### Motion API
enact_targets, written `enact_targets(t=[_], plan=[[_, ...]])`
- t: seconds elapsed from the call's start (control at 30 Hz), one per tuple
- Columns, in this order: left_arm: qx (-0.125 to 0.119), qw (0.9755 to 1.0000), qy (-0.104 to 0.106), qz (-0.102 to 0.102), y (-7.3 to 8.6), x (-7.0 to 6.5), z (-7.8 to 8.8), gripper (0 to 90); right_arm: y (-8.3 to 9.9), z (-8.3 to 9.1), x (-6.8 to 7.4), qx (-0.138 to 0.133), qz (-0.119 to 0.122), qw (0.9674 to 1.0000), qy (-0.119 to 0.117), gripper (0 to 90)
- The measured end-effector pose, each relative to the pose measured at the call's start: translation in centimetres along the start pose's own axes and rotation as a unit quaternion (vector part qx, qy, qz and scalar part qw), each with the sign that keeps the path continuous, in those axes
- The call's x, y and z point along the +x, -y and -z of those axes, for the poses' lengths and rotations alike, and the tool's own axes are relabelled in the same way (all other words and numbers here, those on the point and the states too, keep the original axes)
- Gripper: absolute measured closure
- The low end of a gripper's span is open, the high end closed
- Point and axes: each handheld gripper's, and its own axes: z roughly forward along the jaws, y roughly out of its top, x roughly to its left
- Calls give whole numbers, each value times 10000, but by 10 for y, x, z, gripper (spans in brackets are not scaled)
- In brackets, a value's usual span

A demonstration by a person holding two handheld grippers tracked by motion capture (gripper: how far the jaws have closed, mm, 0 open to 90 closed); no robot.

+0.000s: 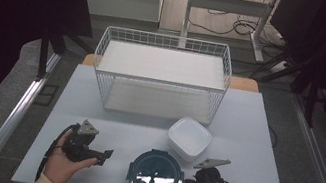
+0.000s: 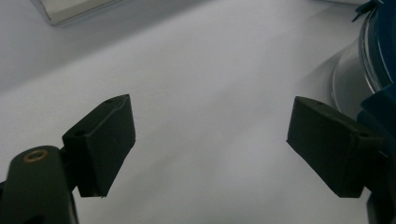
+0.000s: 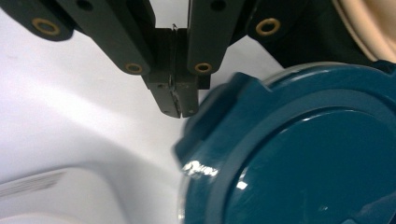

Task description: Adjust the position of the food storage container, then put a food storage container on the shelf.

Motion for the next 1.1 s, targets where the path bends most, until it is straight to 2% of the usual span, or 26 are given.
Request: enact_targets(t=[0.13, 0.2, 0.27, 0.37, 0.47, 0.6, 0.77, 0.9, 1.1], plan=[[-85, 9999, 17, 75, -1, 0, 3, 150, 0, 13, -11, -308, -15, 9995, 107, 888], [-112, 9999, 73, 85, -1, 0, 4, 150, 2, 18, -16, -457, -27, 9989, 105, 849], [-132, 9998, 97, 111, -1, -1, 5, 150, 4, 21, -21, -606, -2, 9981, 65, 745], [-153, 9997, 114, 133, -2, -1, 6, 150, 5, 24, -28, -798, -54, 9968, 91, 517], [-190, 9995, 135, 209, -1, 0, 7, 148, 5, 28, -33, -998, -123, 9948, 143, 398], [-241, 9991, 152, 299, -1, 1, 9, 144, 4, 28, -42, -1114, -144, 9936, 68, 327], [-294, 9988, 224, 332, -1, 0, 9, 144, 0, 26, -48, -1182, -19, 9930, 31, 292], [-288, 9985, 292, 350, -1, -1, 9, 145, -7, 27, -54, -1334, -16, 9911, -4, 283], [-368, 9977, 352, 440, 0, -3, 13, 140, -6, 30, -53, -1420, -29, 9898, -66, 255]])
